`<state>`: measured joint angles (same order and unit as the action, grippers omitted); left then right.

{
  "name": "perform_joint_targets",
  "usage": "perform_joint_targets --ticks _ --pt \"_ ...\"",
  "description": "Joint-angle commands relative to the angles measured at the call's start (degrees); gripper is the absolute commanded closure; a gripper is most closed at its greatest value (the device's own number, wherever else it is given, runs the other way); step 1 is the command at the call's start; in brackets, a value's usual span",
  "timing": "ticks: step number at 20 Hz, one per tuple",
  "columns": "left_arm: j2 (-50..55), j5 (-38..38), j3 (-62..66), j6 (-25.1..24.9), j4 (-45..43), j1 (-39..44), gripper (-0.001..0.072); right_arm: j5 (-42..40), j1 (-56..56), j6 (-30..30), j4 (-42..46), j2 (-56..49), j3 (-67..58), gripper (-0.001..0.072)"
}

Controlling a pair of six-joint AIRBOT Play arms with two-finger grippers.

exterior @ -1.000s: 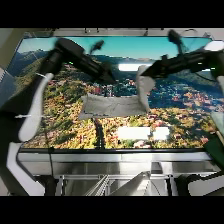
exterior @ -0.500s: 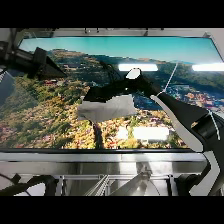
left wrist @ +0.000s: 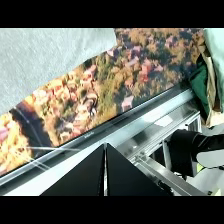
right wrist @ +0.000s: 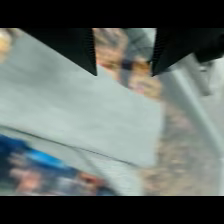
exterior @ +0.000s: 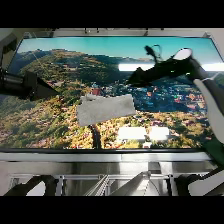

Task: Fold the shirts.

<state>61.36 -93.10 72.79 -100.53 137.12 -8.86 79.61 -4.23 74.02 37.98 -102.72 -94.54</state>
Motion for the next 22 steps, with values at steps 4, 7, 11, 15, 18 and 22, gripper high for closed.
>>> perform_joint_targets --ticks 4,7,11,15,18,22 --pt "-9.8 4.2 -11.7 -0.9 0.6 -0.3 0.0684 -2.8 6.4 3.8 14.9 1.7 8.3 0.0059" --pt "-13.6 4.2 -13.7 -0.8 0.6 -0.3 0.0684 -3.5 2.9 3.8 13.4 -3.7 8.8 0.0060" --pt "-17.1 4.6 -13.7 0.3 0.8 -0.3 0.0684 -4.4 -1.7 3.8 6.0 -9.3 8.8 0.0070" --pt "-18.9 4.5 -13.7 1.7 0.8 -0.3 0.0684 -5.0 -6.0 2.9 0.6 -12.5 8.8 0.0073" --pt "-18.9 3.6 -13.7 1.9 0.9 -0.3 0.0684 -6.1 -7.7 3.0 -1.0 -12.8 8.7 0.0367" --pt "-18.9 3.4 -13.7 1.9 0.9 -0.3 0.0684 -5.0 -6.7 3.7 -1.0 -11.0 8.3 0.0697"
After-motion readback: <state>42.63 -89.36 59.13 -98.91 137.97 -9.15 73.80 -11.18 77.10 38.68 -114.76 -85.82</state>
